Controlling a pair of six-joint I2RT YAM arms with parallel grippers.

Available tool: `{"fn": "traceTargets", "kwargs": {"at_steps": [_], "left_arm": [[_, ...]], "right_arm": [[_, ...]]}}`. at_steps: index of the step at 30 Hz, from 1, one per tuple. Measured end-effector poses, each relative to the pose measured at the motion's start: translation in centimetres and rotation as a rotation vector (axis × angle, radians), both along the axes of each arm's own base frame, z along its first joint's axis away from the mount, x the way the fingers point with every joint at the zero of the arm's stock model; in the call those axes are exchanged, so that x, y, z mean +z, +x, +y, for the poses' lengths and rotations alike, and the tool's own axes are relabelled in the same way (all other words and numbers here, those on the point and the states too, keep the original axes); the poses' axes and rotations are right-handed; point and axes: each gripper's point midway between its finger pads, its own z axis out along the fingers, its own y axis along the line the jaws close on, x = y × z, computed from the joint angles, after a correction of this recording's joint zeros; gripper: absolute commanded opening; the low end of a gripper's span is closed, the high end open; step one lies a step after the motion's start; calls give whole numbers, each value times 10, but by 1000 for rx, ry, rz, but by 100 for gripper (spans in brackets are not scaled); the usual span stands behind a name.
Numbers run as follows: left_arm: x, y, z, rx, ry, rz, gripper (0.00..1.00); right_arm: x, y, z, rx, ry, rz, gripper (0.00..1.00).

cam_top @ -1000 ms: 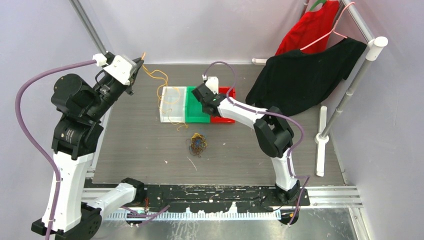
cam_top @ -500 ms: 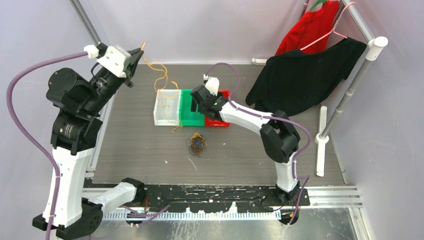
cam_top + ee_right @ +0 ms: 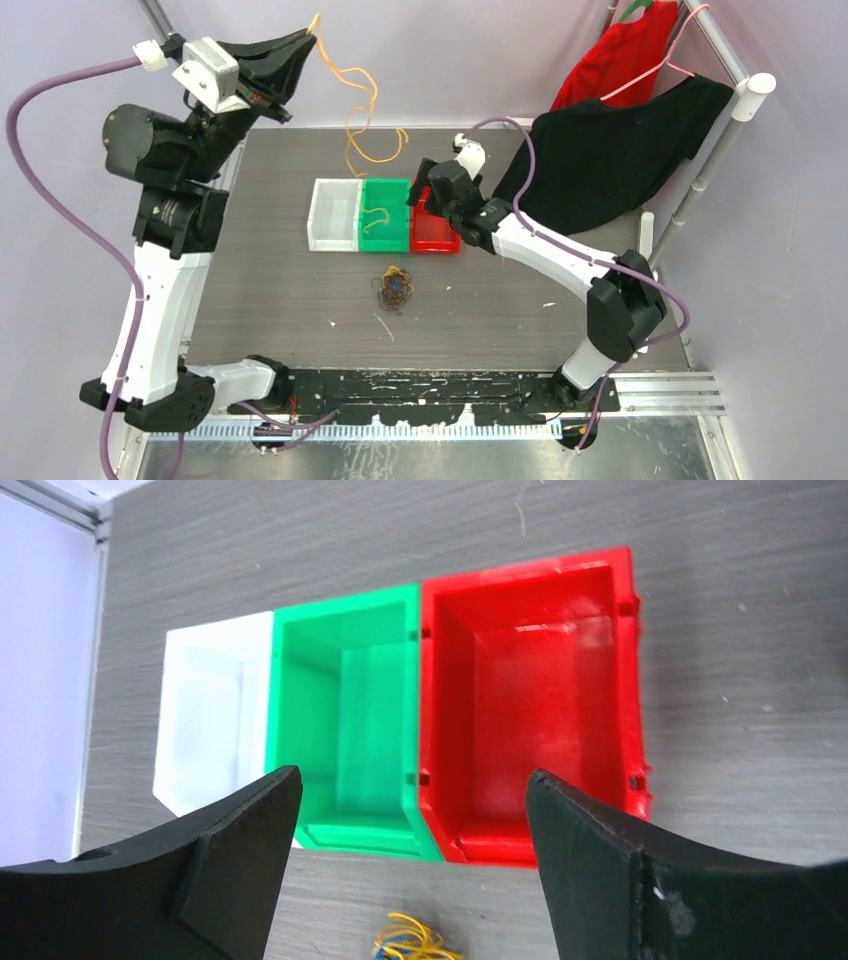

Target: Untangle the cables

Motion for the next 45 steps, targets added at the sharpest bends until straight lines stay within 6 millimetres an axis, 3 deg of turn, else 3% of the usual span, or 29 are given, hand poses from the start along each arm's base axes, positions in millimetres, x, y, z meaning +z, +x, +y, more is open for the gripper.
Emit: {"fn": "traceTargets", "kwargs": {"at_steps": [6, 11, 17, 24, 28, 39, 45], "left_arm": [[1, 8, -39, -117, -27, -19, 0], [-13, 29, -80, -188, -6, -5, 0], [-34, 57, -110, -206, 27, 25, 0], [-51, 71, -115, -162, 79, -5, 0], [-51, 78, -114, -127, 85, -31, 0], [-51, 86, -115, -93, 103, -66, 0], [-78, 98, -120, -80, 138, -20, 0]], "right_arm": [[-13, -16, -29, -52, -12, 17, 86], [-7, -29, -55, -106, 1, -10, 86], [1, -35, -78, -157, 24, -36, 85], [-20, -33, -101, -207, 4, 0, 84], [-28, -33, -107, -217, 6, 20, 82], [-36, -36, -106, -202, 17, 45, 81], [-38, -37, -108, -209, 22, 50, 79]]}}
